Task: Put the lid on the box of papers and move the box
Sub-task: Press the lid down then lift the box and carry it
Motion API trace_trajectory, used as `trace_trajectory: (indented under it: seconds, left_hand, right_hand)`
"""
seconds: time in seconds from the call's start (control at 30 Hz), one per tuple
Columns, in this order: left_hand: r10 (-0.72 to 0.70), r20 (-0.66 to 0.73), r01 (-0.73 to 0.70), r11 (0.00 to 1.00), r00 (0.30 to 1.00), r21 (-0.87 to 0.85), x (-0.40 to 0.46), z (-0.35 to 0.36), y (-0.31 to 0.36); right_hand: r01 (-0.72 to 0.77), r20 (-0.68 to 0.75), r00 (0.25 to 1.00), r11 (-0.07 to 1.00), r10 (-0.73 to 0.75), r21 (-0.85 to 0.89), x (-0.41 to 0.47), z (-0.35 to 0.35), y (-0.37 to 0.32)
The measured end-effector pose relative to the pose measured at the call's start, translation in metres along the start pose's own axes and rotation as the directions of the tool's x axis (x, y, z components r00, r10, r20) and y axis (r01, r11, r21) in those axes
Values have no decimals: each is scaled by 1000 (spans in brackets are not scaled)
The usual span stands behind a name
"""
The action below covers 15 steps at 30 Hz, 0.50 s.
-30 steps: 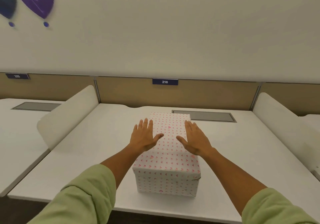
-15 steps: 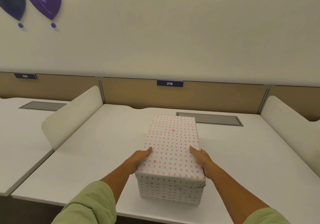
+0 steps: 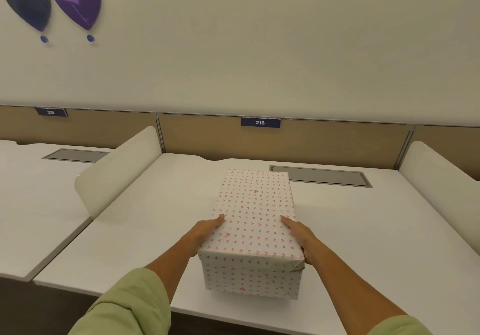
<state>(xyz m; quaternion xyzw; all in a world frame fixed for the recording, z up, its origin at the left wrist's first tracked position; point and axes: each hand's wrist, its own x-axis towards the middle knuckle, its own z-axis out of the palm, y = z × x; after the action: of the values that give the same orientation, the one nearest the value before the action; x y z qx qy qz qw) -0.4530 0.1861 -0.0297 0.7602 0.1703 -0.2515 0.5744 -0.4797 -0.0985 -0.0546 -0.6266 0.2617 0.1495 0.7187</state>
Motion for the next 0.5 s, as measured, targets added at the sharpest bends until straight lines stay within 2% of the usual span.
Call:
trace_trajectory:
  seconds: [0.5]
  left_hand:
    - [71, -102, -79, 994, 992, -77, -32, -77, 2]
  right_hand:
    - [46, 131, 990, 999, -47, 4, -19, 70, -28]
